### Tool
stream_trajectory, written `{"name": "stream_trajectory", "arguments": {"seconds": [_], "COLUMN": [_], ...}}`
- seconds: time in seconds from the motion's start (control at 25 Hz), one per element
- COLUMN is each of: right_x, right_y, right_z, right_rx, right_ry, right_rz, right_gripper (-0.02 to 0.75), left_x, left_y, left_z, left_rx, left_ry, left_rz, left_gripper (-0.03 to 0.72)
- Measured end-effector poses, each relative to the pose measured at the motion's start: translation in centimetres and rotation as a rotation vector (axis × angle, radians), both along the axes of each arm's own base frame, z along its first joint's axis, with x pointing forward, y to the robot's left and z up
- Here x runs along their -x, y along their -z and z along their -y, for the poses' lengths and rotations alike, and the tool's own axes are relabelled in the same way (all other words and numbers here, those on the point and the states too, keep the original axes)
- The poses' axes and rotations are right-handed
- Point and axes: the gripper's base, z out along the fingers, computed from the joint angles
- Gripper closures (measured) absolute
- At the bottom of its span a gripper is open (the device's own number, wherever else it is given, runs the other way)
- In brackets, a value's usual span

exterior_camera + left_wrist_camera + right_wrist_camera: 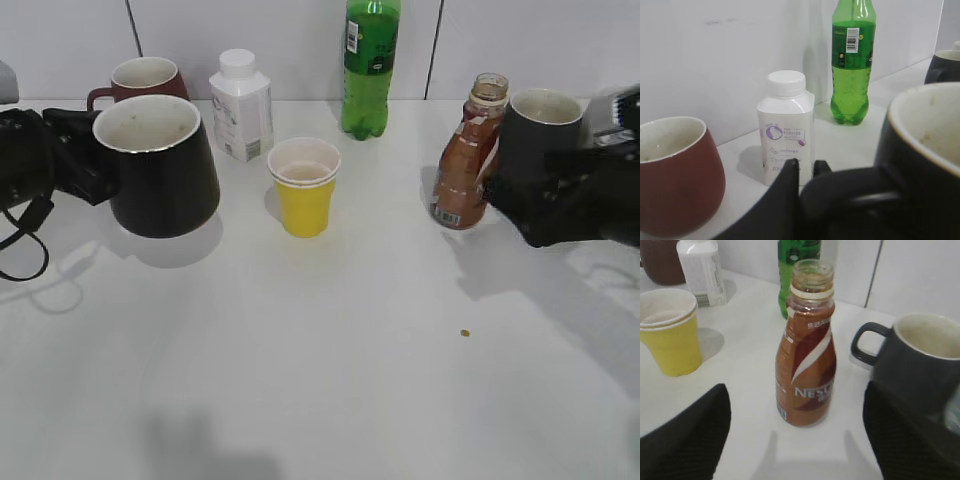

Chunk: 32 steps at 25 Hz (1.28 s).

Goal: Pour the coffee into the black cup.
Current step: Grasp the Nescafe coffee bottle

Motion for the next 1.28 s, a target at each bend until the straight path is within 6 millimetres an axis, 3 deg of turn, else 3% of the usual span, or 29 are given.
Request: {"name": "stream_trajectory", "arguments": {"seconds": [0.6, 1.08, 1.28], "right_x": [-5.4, -9.4, -9.6], "right_y": [5.9, 7.4, 7.4], "right_z": [-1.2, -2.2, -2.4], "right_rx": [-0.033, -0.101, -0.128], "right_ry": [-0.048, -0.09, -0.102], "right_rz": [-0.115, -0.022, 0.004], "right_gripper": [0.073, 0.082, 0.164], "left_x": [0.0, 0.0, 0.0], "left_y": [0.2, 0.2, 0.2], "left_z": [-0.1, -0.1, -0.1], "left_rx": [-0.018, -0.019, -0.019], "left_ry": [-0.01, -0.011, -0.011], "left_rz": [-0.019, -0.02, -0.02], "left_gripper": [0.634, 0.634, 0.634]}}
